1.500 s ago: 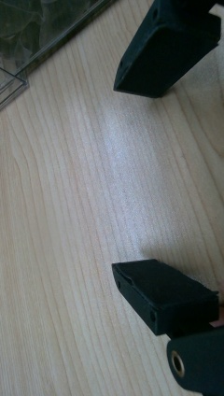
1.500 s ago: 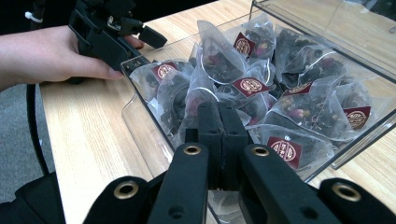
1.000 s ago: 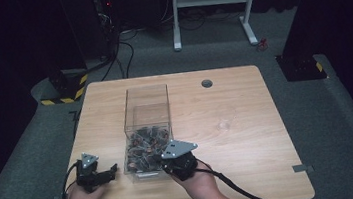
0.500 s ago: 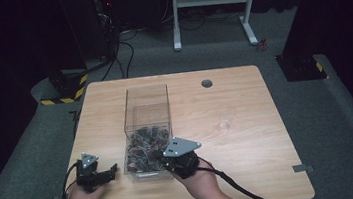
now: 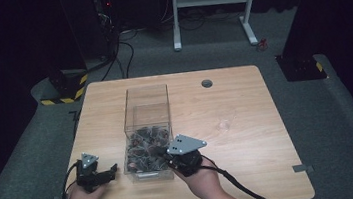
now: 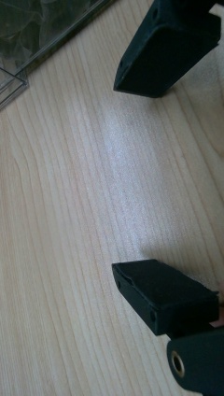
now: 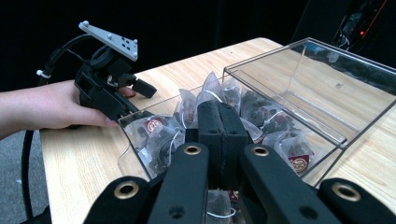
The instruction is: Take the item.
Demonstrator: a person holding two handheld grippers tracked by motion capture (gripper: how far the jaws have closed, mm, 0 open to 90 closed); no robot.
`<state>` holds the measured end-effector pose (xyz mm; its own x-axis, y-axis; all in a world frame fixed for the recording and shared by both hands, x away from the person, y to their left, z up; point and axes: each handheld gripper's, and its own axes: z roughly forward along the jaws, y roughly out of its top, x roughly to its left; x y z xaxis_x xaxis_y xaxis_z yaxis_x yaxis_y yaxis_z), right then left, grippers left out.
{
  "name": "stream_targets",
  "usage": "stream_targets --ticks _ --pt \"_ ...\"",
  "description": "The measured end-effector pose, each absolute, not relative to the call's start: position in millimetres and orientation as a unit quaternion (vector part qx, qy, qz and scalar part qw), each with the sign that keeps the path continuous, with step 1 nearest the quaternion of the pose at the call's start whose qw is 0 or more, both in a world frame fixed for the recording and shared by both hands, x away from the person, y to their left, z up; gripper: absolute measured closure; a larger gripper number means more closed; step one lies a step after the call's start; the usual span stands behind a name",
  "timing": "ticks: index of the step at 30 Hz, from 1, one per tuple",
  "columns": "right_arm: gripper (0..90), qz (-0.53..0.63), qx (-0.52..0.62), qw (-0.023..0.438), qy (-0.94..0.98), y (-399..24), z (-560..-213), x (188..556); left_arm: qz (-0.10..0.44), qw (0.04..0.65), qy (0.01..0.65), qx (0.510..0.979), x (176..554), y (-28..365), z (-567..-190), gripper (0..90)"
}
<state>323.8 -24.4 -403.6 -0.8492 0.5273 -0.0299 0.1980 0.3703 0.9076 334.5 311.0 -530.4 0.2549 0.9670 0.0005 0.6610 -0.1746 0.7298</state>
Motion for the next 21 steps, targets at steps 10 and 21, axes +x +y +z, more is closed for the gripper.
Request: stream_targets --ticks 10,21 --pt "90.0 0.52 0.228 0.168 0.806 -30 -400 325 0.243 0.315 0.56 0.727 335 311 -530 11.7" --pt "90.0 0.52 0.238 0.18 0.8 -39 -395 330 0.243 0.315 0.56 0.727 335 311 -530 11.7"
